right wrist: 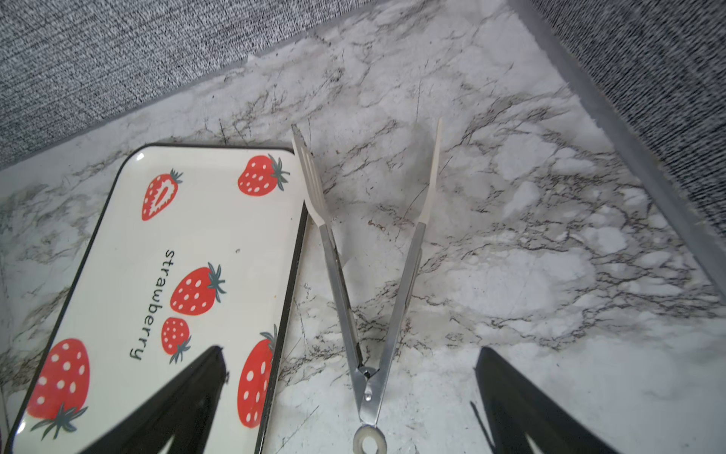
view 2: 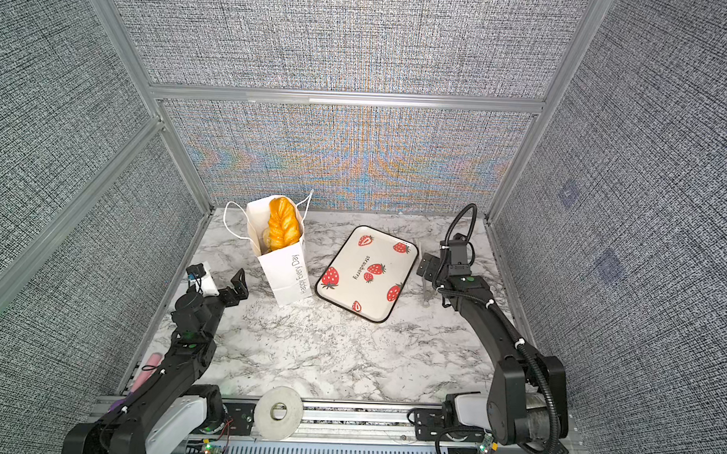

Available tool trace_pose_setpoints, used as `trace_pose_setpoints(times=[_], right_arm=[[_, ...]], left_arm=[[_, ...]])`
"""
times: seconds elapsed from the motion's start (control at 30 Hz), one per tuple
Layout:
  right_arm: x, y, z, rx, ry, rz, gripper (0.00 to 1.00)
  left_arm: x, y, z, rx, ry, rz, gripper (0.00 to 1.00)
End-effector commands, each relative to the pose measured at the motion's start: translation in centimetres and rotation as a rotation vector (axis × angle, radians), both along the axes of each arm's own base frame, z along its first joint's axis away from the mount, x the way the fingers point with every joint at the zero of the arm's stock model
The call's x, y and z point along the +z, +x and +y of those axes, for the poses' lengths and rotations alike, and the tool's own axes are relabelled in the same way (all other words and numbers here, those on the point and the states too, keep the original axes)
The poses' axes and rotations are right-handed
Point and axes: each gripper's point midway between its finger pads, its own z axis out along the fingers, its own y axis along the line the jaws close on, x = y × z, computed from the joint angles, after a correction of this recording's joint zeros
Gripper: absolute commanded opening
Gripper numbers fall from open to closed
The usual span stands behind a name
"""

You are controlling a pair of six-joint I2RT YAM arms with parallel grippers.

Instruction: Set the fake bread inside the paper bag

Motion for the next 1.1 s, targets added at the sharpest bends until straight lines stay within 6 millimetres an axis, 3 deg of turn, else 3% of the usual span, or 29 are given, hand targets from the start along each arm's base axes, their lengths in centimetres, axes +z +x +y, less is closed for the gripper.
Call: trace_pose_setpoints(times=[0.0, 0.27, 0.5, 0.67, 1.07], right_arm=[[-0.1, -0.5, -1.5, -0.068, -0.069, -0.015, 0.99], [-0.1, -2.4, -3.4, -0.137, -0.207, -0.114, 0.99], [-1.1, -3.1, -3.9, -0.122, -0.306, -0.164, 0.99], [-1.9, -3.3, -4.6, -0.128, -0.366, -0.156, 0.99], [-2.9, -3.0, -4.0, -0.062, -0.407, -0.251, 0.99]], left_arm=[[1.4, 0.1, 0.4, 0.015, 0.105, -0.074, 0.99], [0.1, -0.9, 1.1, 0.046, 0.222, -0.093, 0.99], [-2.9, 0.0, 1.0, 0.026, 0.260, 0.010, 0.99], [-2.6, 0.0, 1.5, 0.059, 0.246, -0.028, 0.99], [-2.4, 2.3, 0.7, 0.019, 0.234, -0.040, 0.99]])
